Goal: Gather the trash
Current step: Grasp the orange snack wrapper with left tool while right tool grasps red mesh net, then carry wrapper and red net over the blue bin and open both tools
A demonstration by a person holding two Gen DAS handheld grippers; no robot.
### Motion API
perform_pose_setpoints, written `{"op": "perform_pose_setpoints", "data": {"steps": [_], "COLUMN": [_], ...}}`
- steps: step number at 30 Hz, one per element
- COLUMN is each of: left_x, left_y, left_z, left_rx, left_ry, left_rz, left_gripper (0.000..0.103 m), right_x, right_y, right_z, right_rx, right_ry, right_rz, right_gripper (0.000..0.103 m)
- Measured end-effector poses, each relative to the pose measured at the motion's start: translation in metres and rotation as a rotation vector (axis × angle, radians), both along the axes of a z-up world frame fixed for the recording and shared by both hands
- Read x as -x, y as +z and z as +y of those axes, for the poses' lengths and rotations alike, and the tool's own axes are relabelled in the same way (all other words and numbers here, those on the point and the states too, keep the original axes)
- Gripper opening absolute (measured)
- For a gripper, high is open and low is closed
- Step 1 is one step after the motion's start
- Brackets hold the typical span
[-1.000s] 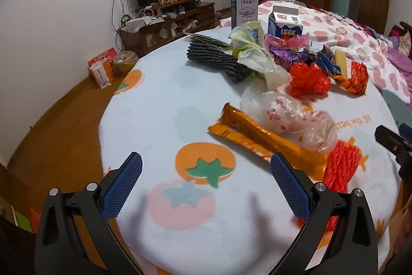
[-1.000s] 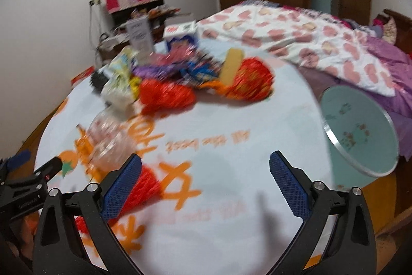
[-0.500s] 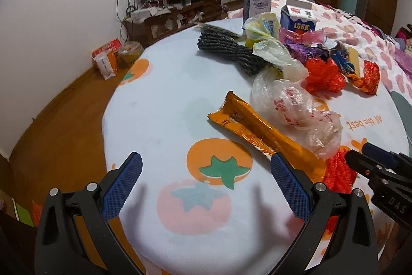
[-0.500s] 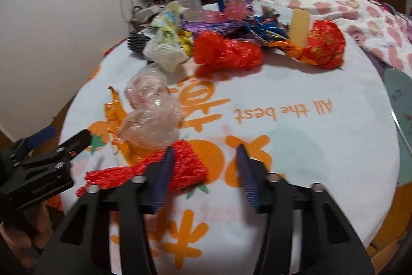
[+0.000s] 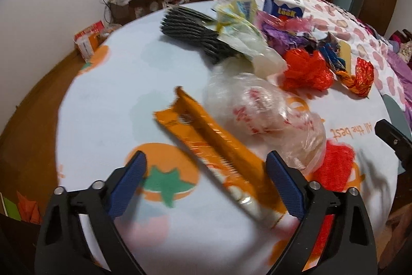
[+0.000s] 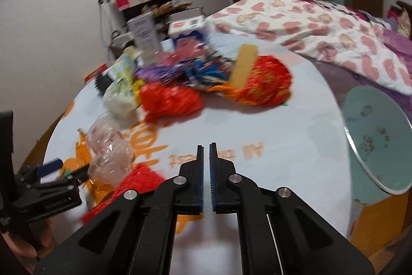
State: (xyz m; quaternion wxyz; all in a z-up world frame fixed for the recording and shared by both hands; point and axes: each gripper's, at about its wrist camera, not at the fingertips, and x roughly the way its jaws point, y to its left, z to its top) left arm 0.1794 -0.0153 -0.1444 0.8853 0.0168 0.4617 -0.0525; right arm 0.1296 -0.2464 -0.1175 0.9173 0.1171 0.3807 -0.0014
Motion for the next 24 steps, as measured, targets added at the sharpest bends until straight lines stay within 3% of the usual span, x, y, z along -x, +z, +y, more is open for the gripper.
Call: {"op": "perform_pose_setpoints", "data": {"steps": [2,4,6,7,8,12,14,18,24], "left_x": [-0.002,-0.002,0.0,0.001,0.001,0.002,0.006,0.012,0.021], "left_y": [-0.004,-0.007,-0.008,-0.007,-0.006,-0.003,0.002,0.014,0.033], "left_z": [-0.006,-0.007,-0.009,-0.008,-0.006,0.004,0.006,0.011,0.019], "left_rx": [0.005,0.01,-0.009,-0.004,0.008,0.023,0.0,-0.042,-0.07], "left_ry": [-0.008,-0.011,-0.007,-0.009,-0.013,-0.012,-0.01,-0.003,0.011], "left_rz": [0.013,0.014,0.004,-0.001,-0.003,-0.01,-0.033,-0.081,-0.134], "left_gripper": [0.077,0.065,0.053,0.042,0.037,0.03,0.02,0.019,0.019], "right_x": [0.004,0.009,0.012,0.012,0.012,0.007,0.002,0.0,0.013], "right_y": [0.001,0.003,0.001,0.0,-0.003,-0.017,-0.027,-0.028,-0.001], "right_z": [-0.006,0.0,0.011,0.016,0.021,0.046,0.057,0.065,0.052], "right_rx": [-0.08,-0.096,-0.109,-0.123,-0.143,-0.145,-0.145,-0.17,-0.138], "right_ry": [0.0,0.023,0.064,0.074,0.085,0.131,0.155,0.196,0.154], "right_rz": [0.014,0.014,0.026,0.034,0.047,0.113,0.153,0.135,0.038], "right_gripper": [0.04,0.043,0.052,0.052,0.052,0.052,0.048,0.021,0.018]}}
